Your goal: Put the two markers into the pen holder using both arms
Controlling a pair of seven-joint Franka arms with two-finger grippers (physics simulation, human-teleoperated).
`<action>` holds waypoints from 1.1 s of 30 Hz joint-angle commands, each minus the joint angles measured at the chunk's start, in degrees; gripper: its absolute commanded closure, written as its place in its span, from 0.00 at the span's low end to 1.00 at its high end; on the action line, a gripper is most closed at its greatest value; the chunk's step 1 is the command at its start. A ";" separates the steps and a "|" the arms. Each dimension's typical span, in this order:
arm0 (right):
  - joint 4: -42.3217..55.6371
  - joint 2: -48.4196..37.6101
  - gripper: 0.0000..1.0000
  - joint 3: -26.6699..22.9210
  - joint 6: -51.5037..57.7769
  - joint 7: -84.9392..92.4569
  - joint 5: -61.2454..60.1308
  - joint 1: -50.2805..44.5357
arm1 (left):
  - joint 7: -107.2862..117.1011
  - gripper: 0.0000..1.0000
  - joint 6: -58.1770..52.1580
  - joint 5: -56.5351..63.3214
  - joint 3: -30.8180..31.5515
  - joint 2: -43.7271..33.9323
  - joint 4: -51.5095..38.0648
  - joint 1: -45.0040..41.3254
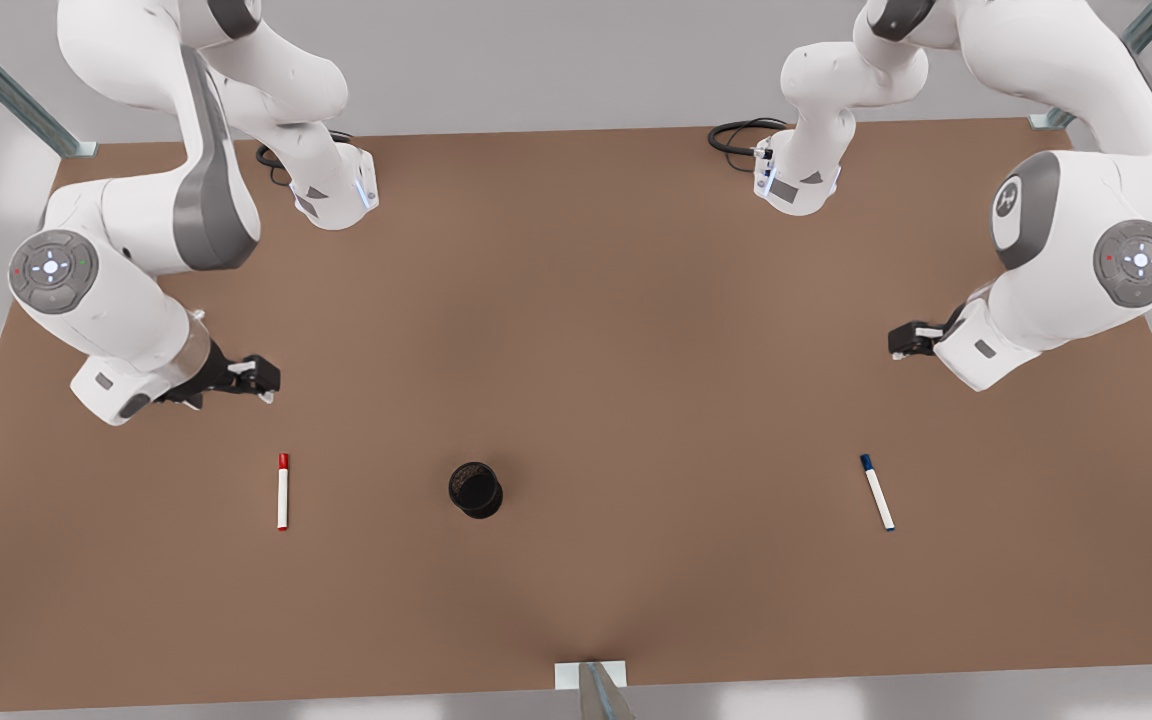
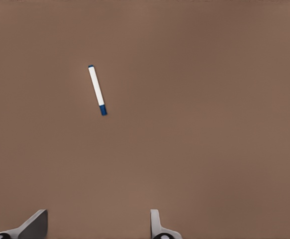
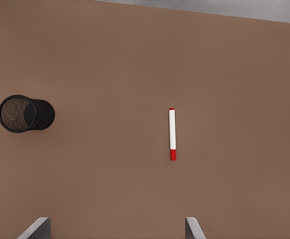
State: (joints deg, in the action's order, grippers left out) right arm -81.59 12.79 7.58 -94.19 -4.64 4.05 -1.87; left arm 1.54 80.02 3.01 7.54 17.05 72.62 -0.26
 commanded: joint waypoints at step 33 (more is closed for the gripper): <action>-4.54 35.55 0.35 1.12 -37.73 5.52 1.75 10.66 | 14.63 0.20 50.14 -2.22 -2.89 31.20 9.20 7.64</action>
State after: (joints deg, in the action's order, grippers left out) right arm -85.88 48.58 8.67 -131.09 -1.46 5.15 8.72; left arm 11.21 128.08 0.51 4.65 48.12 82.03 7.36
